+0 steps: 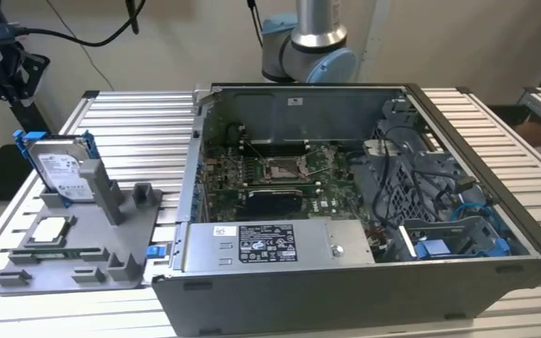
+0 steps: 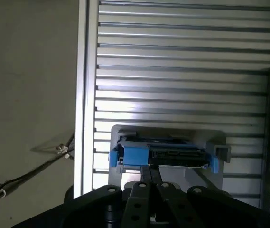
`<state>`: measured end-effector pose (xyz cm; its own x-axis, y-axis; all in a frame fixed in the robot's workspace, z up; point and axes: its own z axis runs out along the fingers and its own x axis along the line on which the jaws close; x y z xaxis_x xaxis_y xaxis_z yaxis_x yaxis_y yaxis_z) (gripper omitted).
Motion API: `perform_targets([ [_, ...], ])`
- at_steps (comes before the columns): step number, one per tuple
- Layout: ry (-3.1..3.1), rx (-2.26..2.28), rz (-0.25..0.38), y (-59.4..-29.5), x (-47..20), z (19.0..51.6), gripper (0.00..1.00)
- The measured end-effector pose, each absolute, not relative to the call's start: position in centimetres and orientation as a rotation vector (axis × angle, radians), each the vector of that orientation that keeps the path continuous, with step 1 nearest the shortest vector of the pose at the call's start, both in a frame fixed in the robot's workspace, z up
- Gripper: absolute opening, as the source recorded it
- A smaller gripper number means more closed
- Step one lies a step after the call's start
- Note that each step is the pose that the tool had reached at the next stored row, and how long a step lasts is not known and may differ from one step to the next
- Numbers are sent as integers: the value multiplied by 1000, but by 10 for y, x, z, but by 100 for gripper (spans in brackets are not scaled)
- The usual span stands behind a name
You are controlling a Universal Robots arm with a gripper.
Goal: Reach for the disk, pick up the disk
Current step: 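Reach for the disk, then pick up the disk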
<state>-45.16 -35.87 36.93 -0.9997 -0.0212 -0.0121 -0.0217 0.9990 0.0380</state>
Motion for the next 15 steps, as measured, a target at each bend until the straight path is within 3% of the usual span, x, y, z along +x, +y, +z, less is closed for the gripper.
perform_targets([
  [15,3123,-121,60,-357,-462,369,0],
])
